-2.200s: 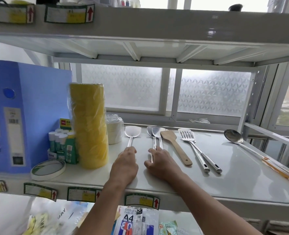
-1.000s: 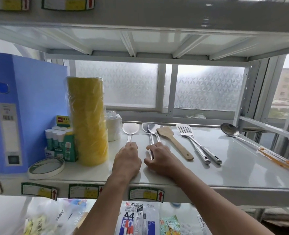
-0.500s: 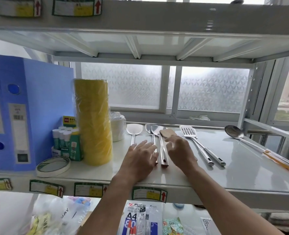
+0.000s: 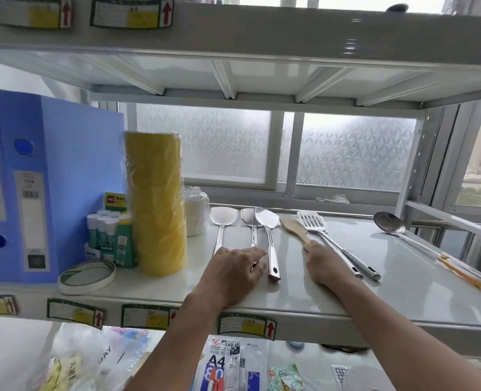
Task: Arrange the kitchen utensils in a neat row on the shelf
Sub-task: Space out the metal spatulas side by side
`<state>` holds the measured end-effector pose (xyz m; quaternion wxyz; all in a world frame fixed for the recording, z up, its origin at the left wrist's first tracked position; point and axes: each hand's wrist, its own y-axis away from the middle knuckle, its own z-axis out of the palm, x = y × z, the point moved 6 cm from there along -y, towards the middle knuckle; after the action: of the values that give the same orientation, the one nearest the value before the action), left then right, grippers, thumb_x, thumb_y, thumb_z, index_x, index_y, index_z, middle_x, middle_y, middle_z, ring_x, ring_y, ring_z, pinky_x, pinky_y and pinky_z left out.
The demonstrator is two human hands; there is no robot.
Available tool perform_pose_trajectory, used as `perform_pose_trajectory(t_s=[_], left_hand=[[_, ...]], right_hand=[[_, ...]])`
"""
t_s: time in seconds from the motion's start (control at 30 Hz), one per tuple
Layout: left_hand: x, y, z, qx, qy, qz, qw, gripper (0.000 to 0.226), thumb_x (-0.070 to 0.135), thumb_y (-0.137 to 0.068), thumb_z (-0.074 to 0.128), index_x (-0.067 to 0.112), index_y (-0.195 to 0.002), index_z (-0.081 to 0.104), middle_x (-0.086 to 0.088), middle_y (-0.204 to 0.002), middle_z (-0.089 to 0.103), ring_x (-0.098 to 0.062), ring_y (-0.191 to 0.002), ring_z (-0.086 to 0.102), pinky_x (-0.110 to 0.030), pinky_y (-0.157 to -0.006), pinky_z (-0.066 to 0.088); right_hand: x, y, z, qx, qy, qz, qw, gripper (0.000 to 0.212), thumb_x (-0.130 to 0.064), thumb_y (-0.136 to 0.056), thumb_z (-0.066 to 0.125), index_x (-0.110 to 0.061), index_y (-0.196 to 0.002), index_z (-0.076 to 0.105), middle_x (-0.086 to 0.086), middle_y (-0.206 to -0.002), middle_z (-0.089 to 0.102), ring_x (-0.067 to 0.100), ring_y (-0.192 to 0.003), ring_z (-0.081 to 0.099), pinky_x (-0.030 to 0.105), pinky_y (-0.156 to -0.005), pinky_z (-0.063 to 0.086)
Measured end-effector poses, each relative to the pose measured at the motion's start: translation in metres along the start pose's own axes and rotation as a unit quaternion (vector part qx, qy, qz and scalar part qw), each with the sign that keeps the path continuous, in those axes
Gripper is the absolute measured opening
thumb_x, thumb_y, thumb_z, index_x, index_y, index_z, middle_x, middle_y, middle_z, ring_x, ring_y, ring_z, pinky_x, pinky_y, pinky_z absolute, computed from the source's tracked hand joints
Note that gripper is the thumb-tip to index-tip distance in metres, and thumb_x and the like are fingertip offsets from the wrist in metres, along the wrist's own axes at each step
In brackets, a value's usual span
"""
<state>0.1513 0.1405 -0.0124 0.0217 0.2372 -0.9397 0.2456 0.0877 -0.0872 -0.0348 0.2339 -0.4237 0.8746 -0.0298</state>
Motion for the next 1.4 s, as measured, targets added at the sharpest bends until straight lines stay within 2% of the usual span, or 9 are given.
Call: perform_pose_trajectory(t_s=[0.2, 0.53, 0.67, 0.73, 0.83, 0.93, 1.03, 1.2, 1.4], left_hand=[[-0.004, 0.0, 0.004, 0.009, 0.009, -0.01, 1.0, 0.036, 0.047, -0.103, 0.031, 0.03, -0.12, 0.058, 0.016, -0.128, 0.066, -0.018, -0.102, 0.066, -0.039, -0.101, 0.039], [-0.001, 0.003, -0.002, 0.03, 0.027, -0.004, 0.999, 0.034, 0.042, -0.103, 0.038, 0.028, -0.127, 0.059, 0.011, -0.127, 0.068, -0.021, -0.104, 0.066, -0.037, -0.098, 0.039], [-0.002, 0.004, -0.005, 0.042, 0.028, -0.006, 0.999, 0.028, 0.04, -0.102, 0.042, 0.026, -0.118, 0.061, 0.005, -0.117, 0.072, -0.026, -0.1, 0.065, -0.034, -0.086, 0.04], [-0.001, 0.003, -0.004, 0.048, 0.029, -0.008, 0.998, 0.026, 0.038, -0.101, 0.043, 0.026, -0.114, 0.061, 0.004, -0.115, 0.072, -0.027, -0.099, 0.065, -0.032, -0.079, 0.039], [-0.003, 0.001, -0.005, 0.055, 0.025, -0.015, 0.998, 0.029, 0.038, -0.101, 0.04, 0.029, -0.118, 0.062, 0.008, -0.119, 0.07, -0.022, -0.103, 0.065, -0.037, -0.089, 0.044], [-0.011, 0.002, -0.008, 0.086, -0.02, -0.055, 0.995, 0.031, 0.034, -0.099, 0.039, 0.028, -0.116, 0.064, 0.009, -0.119, 0.067, -0.015, -0.114, 0.059, -0.037, -0.097, 0.038], [-0.025, 0.003, -0.003, 0.047, -0.059, -0.152, 0.986, 0.038, 0.035, -0.097, 0.04, 0.024, -0.125, 0.063, 0.002, -0.142, 0.055, -0.018, -0.138, 0.041, -0.042, -0.109, 0.029], [-0.031, 0.002, 0.008, -0.041, -0.052, -0.191, 0.979, 0.046, 0.034, -0.102, 0.03, 0.018, -0.139, 0.052, -0.001, -0.16, 0.036, -0.023, -0.151, 0.022, -0.043, -0.114, 0.03], [-0.034, 0.004, 0.007, -0.007, -0.028, -0.221, 0.975, 0.048, 0.018, -0.1, 0.032, 0.015, -0.145, 0.047, 0.002, -0.16, 0.037, -0.019, -0.153, 0.018, -0.039, -0.117, 0.029]], right_hand=[[0.025, -0.01, -0.007, -0.001, 0.002, 0.016, 1.0, 0.032, -0.023, -0.099, 0.035, -0.013, -0.112, 0.062, 0.016, -0.116, 0.068, 0.036, -0.11, 0.062, 0.046, -0.095, 0.049], [0.065, -0.019, -0.027, 0.009, 0.027, 0.04, 0.999, 0.046, -0.03, -0.095, 0.032, -0.011, -0.119, 0.067, 0.017, -0.124, 0.068, 0.036, -0.113, 0.063, 0.044, -0.098, 0.049], [0.009, 0.005, -0.042, 0.078, 0.034, -0.087, 0.993, 0.04, -0.011, -0.091, 0.047, -0.007, -0.125, 0.069, 0.017, -0.136, 0.063, 0.034, -0.13, 0.057, 0.04, -0.112, 0.042], [-0.034, 0.022, -0.04, 0.062, -0.014, -0.168, 0.984, 0.035, -0.012, -0.097, 0.054, -0.01, -0.129, 0.068, 0.01, -0.141, 0.063, 0.027, -0.134, 0.056, 0.033, -0.113, 0.039], [-0.086, 0.043, -0.023, -0.018, -0.062, -0.206, 0.976, 0.038, -0.032, -0.099, 0.056, -0.02, -0.133, 0.064, 0.0, -0.136, 0.066, 0.022, -0.126, 0.061, 0.031, -0.106, 0.043], [-0.11, 0.056, -0.002, -0.088, -0.081, -0.188, 0.975, 0.048, -0.043, -0.092, 0.054, -0.021, -0.135, 0.06, 0.007, -0.132, 0.061, 0.027, -0.123, 0.06, 0.037, -0.102, 0.045], [-0.113, 0.062, 0.011, -0.117, -0.065, -0.161, 0.978, 0.073, -0.057, -0.082, 0.036, -0.03, -0.15, 0.045, 0.007, -0.158, 0.041, 0.033, -0.141, 0.044, 0.046, -0.115, 0.035], [-0.114, 0.064, 0.027, -0.112, 0.02, -0.178, 0.978, 0.068, -0.059, -0.092, 0.03, -0.034, -0.155, 0.031, 0.005, -0.167, 0.024, 0.032, -0.151, 0.023, 0.049, -0.12, 0.024], [-0.113, 0.061, 0.029, -0.114, 0.025, -0.175, 0.978, 0.084, -0.067, -0.077, 0.023, -0.034, -0.153, 0.032, 0.008, -0.166, 0.025, 0.034, -0.151, 0.024, 0.048, -0.12, 0.023]])
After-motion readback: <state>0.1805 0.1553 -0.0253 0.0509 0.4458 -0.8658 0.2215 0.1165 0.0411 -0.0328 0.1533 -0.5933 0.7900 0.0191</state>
